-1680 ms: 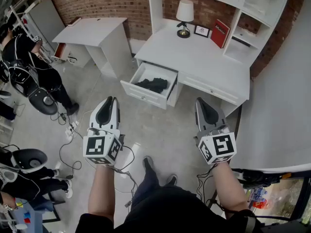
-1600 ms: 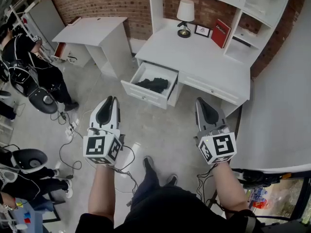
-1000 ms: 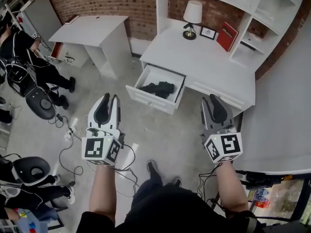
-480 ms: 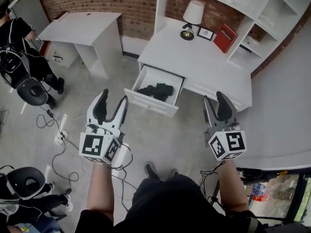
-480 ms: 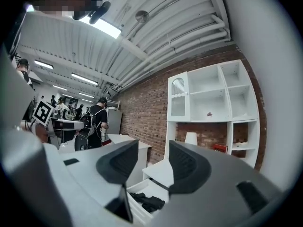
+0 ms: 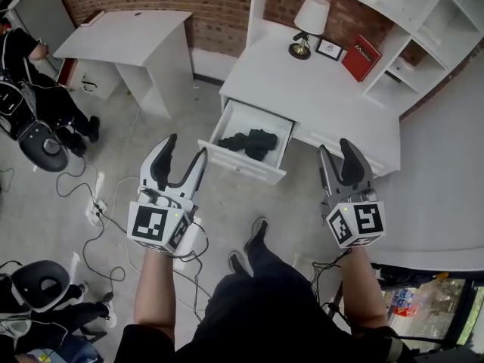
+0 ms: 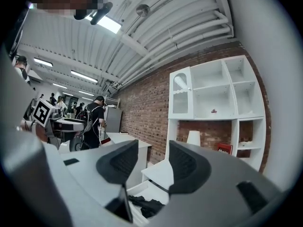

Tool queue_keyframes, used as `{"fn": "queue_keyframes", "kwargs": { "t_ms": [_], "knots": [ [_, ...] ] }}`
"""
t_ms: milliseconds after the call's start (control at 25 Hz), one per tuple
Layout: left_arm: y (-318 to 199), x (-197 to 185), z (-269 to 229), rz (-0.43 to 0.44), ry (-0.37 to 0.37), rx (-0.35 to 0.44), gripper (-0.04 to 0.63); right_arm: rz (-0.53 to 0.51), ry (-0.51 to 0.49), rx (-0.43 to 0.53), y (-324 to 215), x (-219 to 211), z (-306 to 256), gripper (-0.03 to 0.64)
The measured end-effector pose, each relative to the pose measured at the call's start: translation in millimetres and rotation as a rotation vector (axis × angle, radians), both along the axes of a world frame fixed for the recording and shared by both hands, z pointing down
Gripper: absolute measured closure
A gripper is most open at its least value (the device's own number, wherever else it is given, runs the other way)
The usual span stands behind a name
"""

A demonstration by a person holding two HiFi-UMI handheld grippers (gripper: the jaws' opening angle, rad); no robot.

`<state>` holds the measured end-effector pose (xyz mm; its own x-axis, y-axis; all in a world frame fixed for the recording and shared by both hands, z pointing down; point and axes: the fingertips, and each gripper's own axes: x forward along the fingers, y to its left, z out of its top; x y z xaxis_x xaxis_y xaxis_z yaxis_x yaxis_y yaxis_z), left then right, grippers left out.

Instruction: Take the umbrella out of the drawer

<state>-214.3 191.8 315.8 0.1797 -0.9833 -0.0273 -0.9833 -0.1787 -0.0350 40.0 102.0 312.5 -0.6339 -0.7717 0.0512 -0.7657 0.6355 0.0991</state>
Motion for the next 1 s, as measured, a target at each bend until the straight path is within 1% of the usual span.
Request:
{"fn": "queue_keyframes", "kwargs": {
  "t_ms": [240, 400, 480, 760, 920, 1000],
  "knots": [
    [-43, -3, 17, 0.029, -0.07, -0.063, 0.35, -0.019, -0.035, -0.029, -46, -12, 17, 0.43],
    [-81, -4, 32, 0.016, -0.068, -0.119, 0.351, -0.029, -0.041, -0.046, -84, -15, 31, 0.43],
    [-101, -2, 35, 0.013, -0.07, -0.132, 0.351, -0.032, -0.045, -0.05, -104, -13, 35, 0.43],
    [-160, 9, 34, 0.001, -0.114, -0.161, 0.35, -0.064, -0.096, -0.069, -169, -8, 44, 0.43],
    [-182, 17, 48, 0.024, -0.154, -0.198, 0.35, -0.071, -0.127, -0.104, -192, -8, 55, 0.43],
    [-193, 19, 54, 0.036, -0.156, -0.218, 0.35, -0.071, -0.12, -0.113, -199, -6, 58, 0.43]
  ]
}}
